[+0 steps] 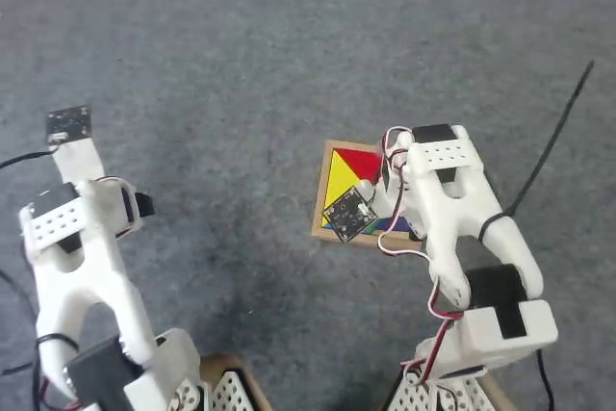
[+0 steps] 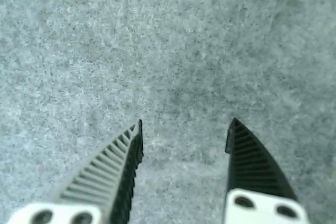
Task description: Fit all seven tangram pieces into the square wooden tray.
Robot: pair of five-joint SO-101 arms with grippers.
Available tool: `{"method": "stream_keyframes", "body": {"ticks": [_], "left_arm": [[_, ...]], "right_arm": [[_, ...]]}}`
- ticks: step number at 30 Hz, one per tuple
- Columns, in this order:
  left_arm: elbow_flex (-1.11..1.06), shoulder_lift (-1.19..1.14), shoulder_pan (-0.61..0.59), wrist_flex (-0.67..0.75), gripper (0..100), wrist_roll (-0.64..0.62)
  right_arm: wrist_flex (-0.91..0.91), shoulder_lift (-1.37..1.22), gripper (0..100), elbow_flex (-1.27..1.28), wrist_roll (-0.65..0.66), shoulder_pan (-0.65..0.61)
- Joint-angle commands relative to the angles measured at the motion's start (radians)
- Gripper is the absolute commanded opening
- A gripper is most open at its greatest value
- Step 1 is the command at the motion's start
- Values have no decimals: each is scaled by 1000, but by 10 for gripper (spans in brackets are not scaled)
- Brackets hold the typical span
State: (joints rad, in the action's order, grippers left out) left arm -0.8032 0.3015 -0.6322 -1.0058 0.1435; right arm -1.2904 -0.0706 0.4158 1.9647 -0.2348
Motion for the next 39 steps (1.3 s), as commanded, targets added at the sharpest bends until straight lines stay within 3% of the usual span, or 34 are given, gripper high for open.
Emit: {"method": "stream_keyframes", "body": {"ticks": [1,18,27,33,36,39], "left_arm": [[25,46,3,14,246,-14],[25,46,3,12,246,-15],[25,46,3,12,246,-15],[25,46,3,12,246,-15],[25,46,3,12,246,-15],[24,48,3,11,246,-15]], "right_arm": [[25,8,155,-6,55,-38],[27,8,160,11,94,-27],[65,16,322,15,89,8],[67,21,320,9,77,16],[76,39,285,-52,-86,12],[71,93,205,-157,-419,15]]}}
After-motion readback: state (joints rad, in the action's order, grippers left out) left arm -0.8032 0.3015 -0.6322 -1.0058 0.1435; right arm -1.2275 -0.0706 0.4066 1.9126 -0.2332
